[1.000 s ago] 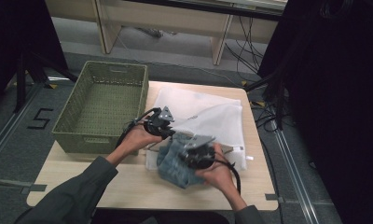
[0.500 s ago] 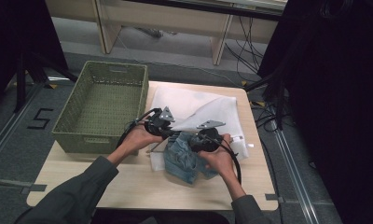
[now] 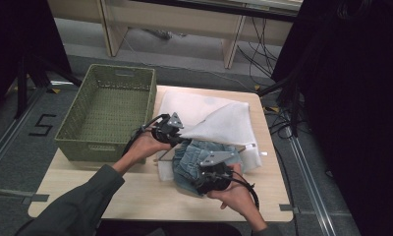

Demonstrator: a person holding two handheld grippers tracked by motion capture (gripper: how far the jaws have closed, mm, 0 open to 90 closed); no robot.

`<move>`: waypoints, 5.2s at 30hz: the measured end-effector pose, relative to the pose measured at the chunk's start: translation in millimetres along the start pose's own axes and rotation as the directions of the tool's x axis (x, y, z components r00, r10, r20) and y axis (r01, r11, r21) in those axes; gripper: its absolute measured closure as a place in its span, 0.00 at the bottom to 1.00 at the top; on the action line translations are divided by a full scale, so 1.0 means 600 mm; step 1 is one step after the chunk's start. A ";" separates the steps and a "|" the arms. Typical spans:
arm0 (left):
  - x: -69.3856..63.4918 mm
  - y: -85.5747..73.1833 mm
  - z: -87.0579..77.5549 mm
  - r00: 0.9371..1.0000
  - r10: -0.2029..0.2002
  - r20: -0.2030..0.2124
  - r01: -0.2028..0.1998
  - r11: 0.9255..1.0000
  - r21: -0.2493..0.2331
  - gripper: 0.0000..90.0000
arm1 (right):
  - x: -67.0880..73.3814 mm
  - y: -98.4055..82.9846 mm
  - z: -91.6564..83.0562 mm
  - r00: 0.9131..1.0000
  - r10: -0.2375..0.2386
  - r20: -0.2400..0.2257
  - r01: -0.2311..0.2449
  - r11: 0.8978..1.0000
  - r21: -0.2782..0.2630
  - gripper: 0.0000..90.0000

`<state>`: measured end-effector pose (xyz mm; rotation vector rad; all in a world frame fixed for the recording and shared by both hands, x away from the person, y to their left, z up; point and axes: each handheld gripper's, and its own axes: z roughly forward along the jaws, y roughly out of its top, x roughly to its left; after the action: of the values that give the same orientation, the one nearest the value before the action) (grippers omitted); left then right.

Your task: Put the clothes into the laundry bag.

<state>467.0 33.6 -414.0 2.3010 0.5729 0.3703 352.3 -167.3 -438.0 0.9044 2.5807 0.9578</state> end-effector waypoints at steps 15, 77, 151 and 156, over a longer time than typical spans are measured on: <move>-0.009 0.003 0.001 0.999 0.034 0.007 -0.034 0.999 0.002 0.92 | 0.005 -0.009 0.069 0.965 -0.196 0.172 0.177 0.977 0.115 0.82; -0.099 -0.129 0.055 0.997 0.030 0.072 -0.042 0.985 0.166 0.97 | -0.110 0.050 0.079 0.987 0.095 0.132 -0.091 0.995 -0.036 0.86; -0.117 -0.136 0.051 0.989 0.085 0.121 -0.100 0.987 0.125 0.97 | -0.191 0.040 0.157 0.931 0.178 0.319 -0.194 0.981 0.017 0.88; -0.112 -0.134 0.050 0.986 0.101 0.135 -0.120 0.983 0.138 0.97 | -0.214 0.038 0.162 0.943 0.196 0.270 -0.201 0.980 -0.012 0.84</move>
<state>398.2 33.6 -498.5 2.4837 0.4211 0.2382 503.5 -185.2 -494.7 1.2267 2.3025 0.7987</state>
